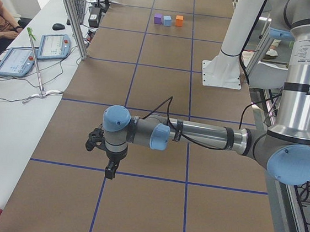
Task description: Place blue block between orange and purple blocks
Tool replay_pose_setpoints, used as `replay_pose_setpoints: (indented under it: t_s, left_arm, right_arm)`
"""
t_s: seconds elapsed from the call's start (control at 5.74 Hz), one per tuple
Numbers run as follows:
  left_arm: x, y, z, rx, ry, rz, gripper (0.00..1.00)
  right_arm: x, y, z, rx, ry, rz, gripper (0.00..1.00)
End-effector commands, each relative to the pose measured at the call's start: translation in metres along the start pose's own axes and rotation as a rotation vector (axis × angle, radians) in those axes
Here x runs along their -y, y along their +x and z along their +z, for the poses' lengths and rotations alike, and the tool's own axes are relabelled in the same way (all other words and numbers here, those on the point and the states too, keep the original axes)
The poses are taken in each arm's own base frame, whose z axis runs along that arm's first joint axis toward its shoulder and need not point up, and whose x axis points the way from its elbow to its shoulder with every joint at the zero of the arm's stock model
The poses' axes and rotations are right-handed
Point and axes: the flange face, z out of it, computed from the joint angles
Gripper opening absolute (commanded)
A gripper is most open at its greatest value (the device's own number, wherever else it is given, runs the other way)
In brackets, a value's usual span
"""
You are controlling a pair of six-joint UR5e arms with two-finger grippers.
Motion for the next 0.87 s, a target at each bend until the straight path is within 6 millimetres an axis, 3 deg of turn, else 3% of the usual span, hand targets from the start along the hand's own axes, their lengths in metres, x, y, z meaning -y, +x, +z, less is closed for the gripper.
replay_pose_setpoints:
  t_s: [0.0,0.35,0.52,0.7]
  left_arm:
    - [-0.005,0.0,0.001,-0.002,-0.003,-0.006,1.0]
    - [-0.005,0.0,0.001,0.0,-0.003,-0.004,1.0]
    - [-0.005,0.0,0.0,0.0,-0.001,-0.003,1.0]
    - [-0.005,0.0,0.0,0.0,-0.001,-0.003,1.0]
  right_arm:
    - [-0.005,0.032,0.012,-0.001,-0.024,-0.033,0.99]
    - [-0.006,0.036,-0.019,0.011,0.036,-0.023,0.99]
    - [-0.012,0.024,-0.033,0.01,0.022,0.001,0.99]
    - [-0.014,0.022,-0.035,0.008,0.012,0.012,0.99]
